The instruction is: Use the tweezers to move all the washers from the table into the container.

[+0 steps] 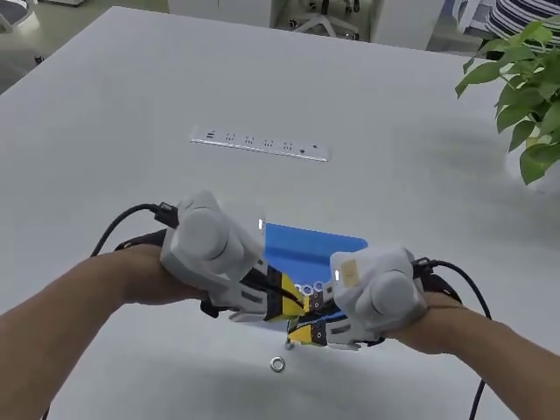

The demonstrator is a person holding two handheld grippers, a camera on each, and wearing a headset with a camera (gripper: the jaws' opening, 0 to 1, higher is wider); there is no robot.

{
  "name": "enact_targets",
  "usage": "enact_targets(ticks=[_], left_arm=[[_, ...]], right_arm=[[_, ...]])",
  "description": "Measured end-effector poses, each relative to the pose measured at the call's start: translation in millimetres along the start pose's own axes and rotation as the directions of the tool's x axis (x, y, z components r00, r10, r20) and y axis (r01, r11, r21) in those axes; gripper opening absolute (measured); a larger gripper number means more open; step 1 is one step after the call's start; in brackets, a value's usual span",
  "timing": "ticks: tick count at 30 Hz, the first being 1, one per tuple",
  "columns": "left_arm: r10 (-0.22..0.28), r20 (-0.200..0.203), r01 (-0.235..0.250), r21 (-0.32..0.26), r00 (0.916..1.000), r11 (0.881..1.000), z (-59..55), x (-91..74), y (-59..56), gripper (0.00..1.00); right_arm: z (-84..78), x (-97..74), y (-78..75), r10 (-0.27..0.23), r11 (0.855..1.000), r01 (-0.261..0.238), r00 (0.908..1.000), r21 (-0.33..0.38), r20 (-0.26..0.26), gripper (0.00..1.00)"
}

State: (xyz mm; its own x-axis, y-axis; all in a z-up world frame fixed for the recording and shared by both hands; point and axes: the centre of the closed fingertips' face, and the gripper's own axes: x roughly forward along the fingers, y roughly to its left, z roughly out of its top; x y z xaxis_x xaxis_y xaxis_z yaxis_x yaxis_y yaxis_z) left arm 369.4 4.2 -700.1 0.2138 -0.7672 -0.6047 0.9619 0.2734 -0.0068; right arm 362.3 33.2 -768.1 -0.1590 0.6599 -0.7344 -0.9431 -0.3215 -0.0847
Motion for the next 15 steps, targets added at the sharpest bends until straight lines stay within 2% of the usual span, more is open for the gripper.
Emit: enact_targets(ticks=[7,10,15], left_arm=[[0.001,-0.013,-0.001,0.005,0.9999,1.0,-1.5,-0.2,1.2,0.05],[0.0,-0.032,0.0,0.004,0.9995,1.0,-4.6,0.0,0.4,0.06],[-0.003,-0.038,0.003,0.0,0.9993,1.0,-6.6,-0.8,-1.0,0.11]], right_arm=[[0.5,-0.4,-0.4,-0.003,1.0,0.003,1.0,0.018,0.004,0.08],[0.7,-0.4,-0.2,-0.003,1.0,0.003,1.0,0.022,0.004,0.08],[-0.8,-1.5,-0.6,-0.006,1.0,0.005,1.0,0.029,0.002,0.08]])
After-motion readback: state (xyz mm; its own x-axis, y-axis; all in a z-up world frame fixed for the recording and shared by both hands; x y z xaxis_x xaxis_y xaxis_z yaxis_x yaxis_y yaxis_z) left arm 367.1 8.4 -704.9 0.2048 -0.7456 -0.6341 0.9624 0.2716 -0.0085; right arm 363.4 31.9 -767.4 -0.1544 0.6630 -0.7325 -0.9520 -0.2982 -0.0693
